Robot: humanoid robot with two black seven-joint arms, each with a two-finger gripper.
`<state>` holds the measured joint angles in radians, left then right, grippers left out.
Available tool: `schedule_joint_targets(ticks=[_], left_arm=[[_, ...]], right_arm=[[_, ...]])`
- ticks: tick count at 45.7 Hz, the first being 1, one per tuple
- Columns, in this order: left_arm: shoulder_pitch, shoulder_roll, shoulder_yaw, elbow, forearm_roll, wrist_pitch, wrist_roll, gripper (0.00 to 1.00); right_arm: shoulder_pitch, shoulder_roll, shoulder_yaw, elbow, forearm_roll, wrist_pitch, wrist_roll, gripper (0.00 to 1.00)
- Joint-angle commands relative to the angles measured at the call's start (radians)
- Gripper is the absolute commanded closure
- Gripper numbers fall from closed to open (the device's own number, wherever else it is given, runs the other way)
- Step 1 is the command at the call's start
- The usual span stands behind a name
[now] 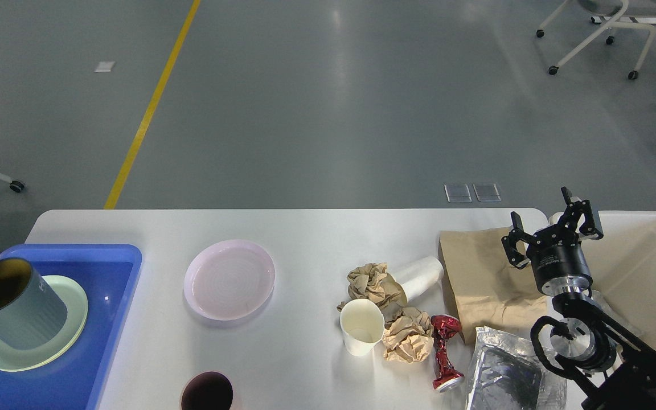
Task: Tidy desktop
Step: 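Lift the dark green mug and carry it into the blue tray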
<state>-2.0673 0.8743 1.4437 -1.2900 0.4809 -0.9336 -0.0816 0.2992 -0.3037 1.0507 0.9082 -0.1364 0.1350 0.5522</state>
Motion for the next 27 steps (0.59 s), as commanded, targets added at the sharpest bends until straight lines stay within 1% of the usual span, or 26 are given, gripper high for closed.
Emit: schedule_joint_targets(ticks=[1,6,9,12,14,18,22,27], left_arm=[[0.212,0.086,-0.133,0.073,0.128,0.064,0.002,1.00],[0.395,0.120,-0.258,0.150,0.170,0.125,-0.003,0.99],[0.519,0.115,-0.344,0.198,0.173,0.162,-0.004,0.99],[0.633,0.111,-0.422,0.230,0.179,0.197,-0.006,0.99],[0.683,0.111,-0.465,0.235,0.196,0.223,-0.004,0.99],[0.742,0.111,-0.523,0.235,0.235,0.271,-0.004,0.99],[0.780,0.111,-0.539,0.235,0.254,0.315,-0.006,0.99],[0.796,0.111,-0.537,0.232,0.259,0.361,-0.035,0.99]], right_arm=[[0.000,0.000,0.000,0.000,0.000,0.000,0.000,0.00],[0.000,0.000,0.000,0.000,0.000,0.000,0.000,0.00],[0.000,0.000,0.000,0.000,0.000,0.000,0.000,0.00],[0.000,0.000,0.000,0.000,0.000,0.000,0.000,0.00],[0.000,0.000,0.000,-0.002,0.000,0.001,0.000,0.00],[0.000,0.000,0.000,0.000,0.000,0.000,0.000,0.00],[0.000,0.000,0.000,0.000,0.000,0.001,0.000,0.00],[0.000,0.000,0.000,0.000,0.000,0.000,0.000,0.00]])
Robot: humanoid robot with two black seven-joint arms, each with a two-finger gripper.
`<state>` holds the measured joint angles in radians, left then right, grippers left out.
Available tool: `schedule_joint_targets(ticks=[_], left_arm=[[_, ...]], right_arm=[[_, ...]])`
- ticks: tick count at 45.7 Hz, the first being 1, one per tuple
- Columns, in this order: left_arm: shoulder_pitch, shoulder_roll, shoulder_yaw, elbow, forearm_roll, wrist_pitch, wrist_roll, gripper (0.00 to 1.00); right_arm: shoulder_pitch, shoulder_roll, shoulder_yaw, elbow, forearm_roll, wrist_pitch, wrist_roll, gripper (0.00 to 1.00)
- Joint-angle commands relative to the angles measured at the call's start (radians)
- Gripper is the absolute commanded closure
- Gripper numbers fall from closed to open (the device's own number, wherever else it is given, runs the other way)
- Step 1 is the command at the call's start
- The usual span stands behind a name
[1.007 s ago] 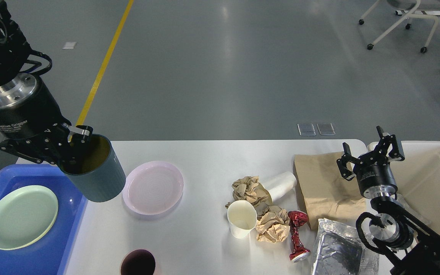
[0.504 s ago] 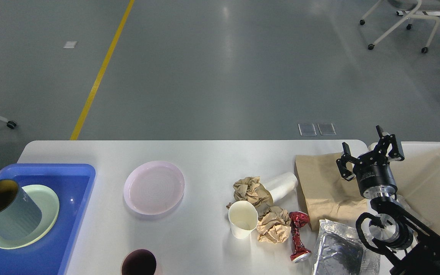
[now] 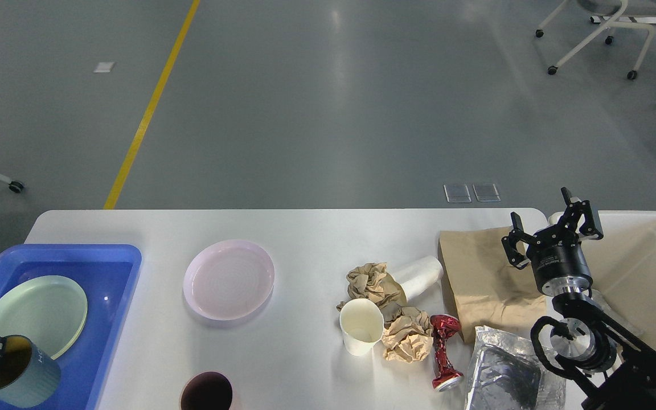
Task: Tidy desktop
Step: 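Lift the dark green mug and carry it into the blue tray, then release the mug in the tray and raise the left gripper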
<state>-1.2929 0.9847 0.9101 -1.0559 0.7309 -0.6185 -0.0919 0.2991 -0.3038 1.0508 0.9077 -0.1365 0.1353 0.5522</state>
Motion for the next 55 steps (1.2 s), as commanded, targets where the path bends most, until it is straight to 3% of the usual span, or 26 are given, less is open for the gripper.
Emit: schedule_joint_targets(ticks=[1,14,34,38,43,49,55], left_arm=[[0.023,0.000,-0.002,-0.006,0.010,0.049,-0.026,0.99],[0.041,0.000,0.003,-0.111,0.045,0.115,-0.023,0.99],[0.058,-0.001,0.010,-0.113,0.038,0.170,-0.019,0.93],[0.063,-0.001,0.012,-0.113,0.042,0.207,-0.014,0.82],[0.069,0.000,0.009,-0.113,0.031,0.250,-0.025,0.46],[0.070,0.000,0.010,-0.115,0.019,0.247,-0.032,0.21],[0.070,0.000,0.010,-0.115,0.019,0.243,-0.032,0.14]], right_arm=[[0.000,0.000,0.000,-0.001,0.000,0.000,0.000,0.00],[0.000,0.000,0.000,0.000,0.000,0.001,0.000,0.00],[0.000,0.000,0.000,0.000,0.000,0.000,0.000,0.00],[0.000,0.000,-0.002,-0.001,0.000,0.000,0.000,0.00],[0.000,0.000,0.000,-0.001,0.000,0.000,0.000,0.00],[0.000,0.000,0.000,-0.001,0.000,0.001,0.000,0.00],[0.000,0.000,0.000,0.000,0.000,0.001,0.000,0.00]])
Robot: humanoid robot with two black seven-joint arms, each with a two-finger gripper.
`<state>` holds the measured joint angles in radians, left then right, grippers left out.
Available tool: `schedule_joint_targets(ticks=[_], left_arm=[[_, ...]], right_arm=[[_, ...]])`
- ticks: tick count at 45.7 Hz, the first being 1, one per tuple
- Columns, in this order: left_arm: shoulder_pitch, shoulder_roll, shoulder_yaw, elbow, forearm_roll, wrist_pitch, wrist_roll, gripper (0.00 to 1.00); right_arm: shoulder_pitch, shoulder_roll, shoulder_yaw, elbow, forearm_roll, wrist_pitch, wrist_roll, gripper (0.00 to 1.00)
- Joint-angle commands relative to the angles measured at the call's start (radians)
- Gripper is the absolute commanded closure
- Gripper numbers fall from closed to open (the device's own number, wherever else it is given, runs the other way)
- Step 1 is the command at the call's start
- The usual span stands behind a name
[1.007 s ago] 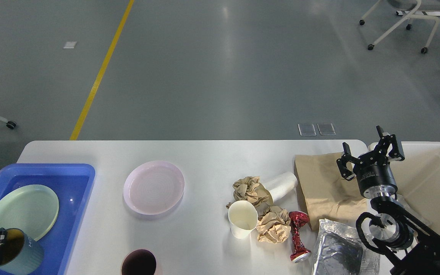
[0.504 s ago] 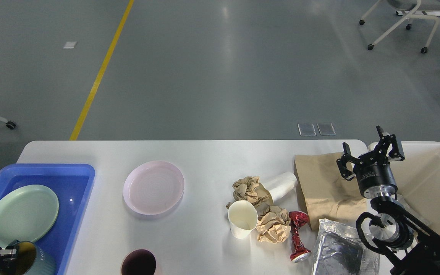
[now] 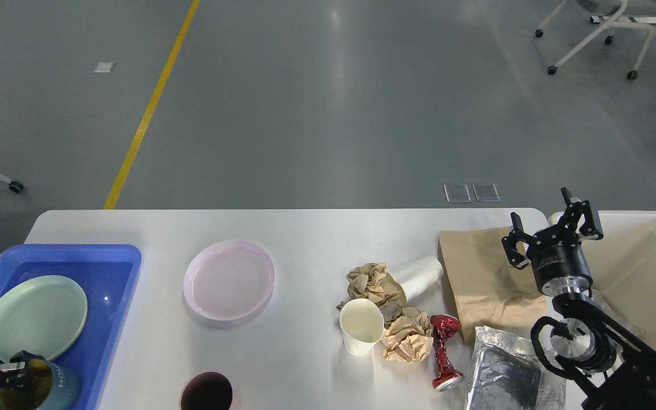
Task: Tidy desktop
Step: 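Release the mug in the tray and raise the left gripper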
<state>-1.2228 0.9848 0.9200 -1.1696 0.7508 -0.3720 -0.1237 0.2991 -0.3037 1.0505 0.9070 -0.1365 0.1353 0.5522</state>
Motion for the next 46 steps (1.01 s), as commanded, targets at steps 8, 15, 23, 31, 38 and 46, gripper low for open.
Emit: schedule_joint_targets(ticks=[8,15,23,31,38,46], left_arm=[[-0.006,0.006,0.006,-0.010,-0.002,-0.019,-0.002,0.07],[-0.056,0.011,0.042,-0.022,-0.016,-0.093,-0.001,0.05],[-0.210,0.002,0.195,-0.022,-0.108,-0.168,0.001,0.05],[-0.453,-0.060,0.414,-0.027,-0.307,-0.283,0.006,0.05],[-0.691,-0.202,0.605,-0.051,-0.452,-0.432,0.009,0.05],[-0.932,-0.399,0.707,-0.125,-0.536,-0.516,0.010,0.05]], right_arm=[[0.000,0.000,0.000,0.001,0.000,0.000,0.000,0.00],[0.000,0.000,0.000,0.000,0.000,0.000,0.000,0.00],[0.000,0.000,0.000,0.000,0.000,0.000,0.000,0.00],[0.000,0.000,0.000,0.001,0.000,0.000,0.000,0.00],[0.000,0.000,0.000,0.001,0.000,0.000,0.000,0.00],[0.000,0.000,0.000,0.000,0.000,0.000,0.000,0.00]])
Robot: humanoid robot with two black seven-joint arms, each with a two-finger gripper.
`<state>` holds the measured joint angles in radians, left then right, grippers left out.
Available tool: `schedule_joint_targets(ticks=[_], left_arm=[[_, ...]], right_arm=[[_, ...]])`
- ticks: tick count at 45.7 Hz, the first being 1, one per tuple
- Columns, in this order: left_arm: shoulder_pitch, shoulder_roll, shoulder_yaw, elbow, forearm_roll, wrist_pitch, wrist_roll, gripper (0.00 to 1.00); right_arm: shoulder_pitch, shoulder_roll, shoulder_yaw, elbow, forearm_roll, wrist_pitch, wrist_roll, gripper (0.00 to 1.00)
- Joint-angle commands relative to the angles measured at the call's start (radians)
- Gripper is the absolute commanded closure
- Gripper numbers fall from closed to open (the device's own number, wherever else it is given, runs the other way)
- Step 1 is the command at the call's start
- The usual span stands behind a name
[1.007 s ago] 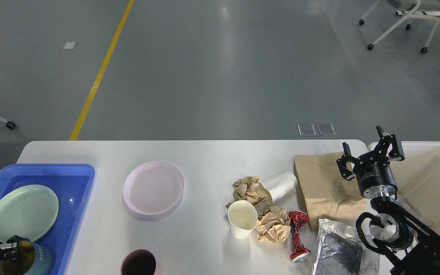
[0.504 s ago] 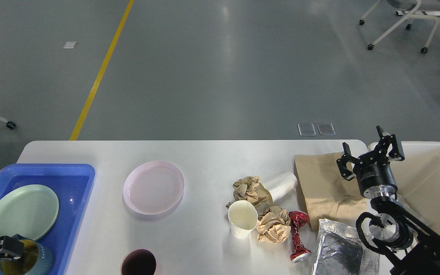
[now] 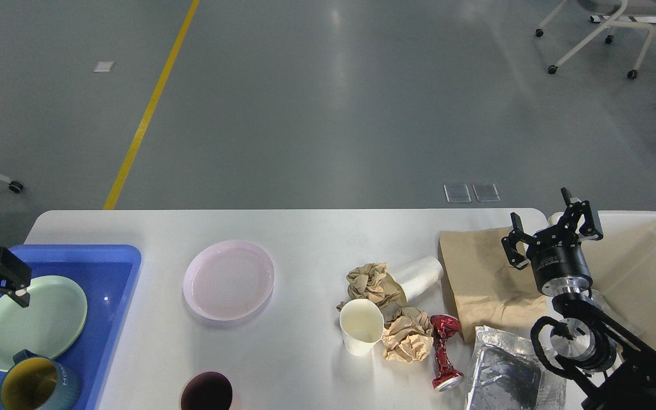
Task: Tidy desktop
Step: 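Release the mug in the tray and raise the left gripper, then lower the left gripper onto the dark red cup and grasp it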
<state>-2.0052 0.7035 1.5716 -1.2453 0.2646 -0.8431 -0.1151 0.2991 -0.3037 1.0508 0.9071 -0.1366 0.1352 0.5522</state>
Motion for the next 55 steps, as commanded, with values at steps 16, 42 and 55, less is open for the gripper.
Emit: schedule_joint_targets(ticks=[16,42,55], left_arm=[[-0.549,-0.338,0.050,-0.308,-0.340,-0.042,0.205,0.05],[-0.761,-0.467,0.028,-0.487,-0.539,-0.024,0.227,0.05],[-0.742,-0.467,-0.010,-0.485,-0.530,-0.045,0.224,0.04]], right_arm=[[0.000,0.000,0.000,-0.001,0.000,0.000,0.000,0.00],[0.000,0.000,0.000,-0.001,0.000,0.000,0.000,0.00],[0.000,0.000,0.000,-0.001,0.000,0.000,0.000,0.00]])
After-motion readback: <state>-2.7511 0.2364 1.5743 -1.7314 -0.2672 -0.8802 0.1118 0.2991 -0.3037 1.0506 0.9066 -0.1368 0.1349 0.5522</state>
